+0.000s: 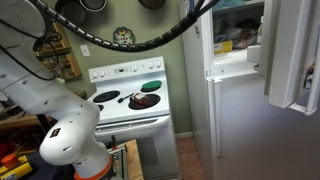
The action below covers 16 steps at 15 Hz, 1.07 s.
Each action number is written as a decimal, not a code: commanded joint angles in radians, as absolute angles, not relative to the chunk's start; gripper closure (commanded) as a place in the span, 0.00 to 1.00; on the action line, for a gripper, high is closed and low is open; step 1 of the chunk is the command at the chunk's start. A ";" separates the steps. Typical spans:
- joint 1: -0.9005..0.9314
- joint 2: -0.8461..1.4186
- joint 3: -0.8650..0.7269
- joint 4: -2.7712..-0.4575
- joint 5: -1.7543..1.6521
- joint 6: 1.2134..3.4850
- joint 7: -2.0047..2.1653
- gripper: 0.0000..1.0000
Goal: Pick up the clear lunch box and put it in the second shelf from the bottom in the refrigerator, close the refrigerator door
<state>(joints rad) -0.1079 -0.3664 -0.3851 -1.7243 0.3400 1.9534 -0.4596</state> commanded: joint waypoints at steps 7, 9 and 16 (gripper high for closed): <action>-0.073 -0.299 -0.455 -1.663 0.512 1.933 -0.717 0.00; -0.076 -0.297 -0.460 -1.658 0.522 1.930 -0.735 0.00; -0.097 -0.280 -0.470 -1.623 0.507 1.911 -0.744 0.00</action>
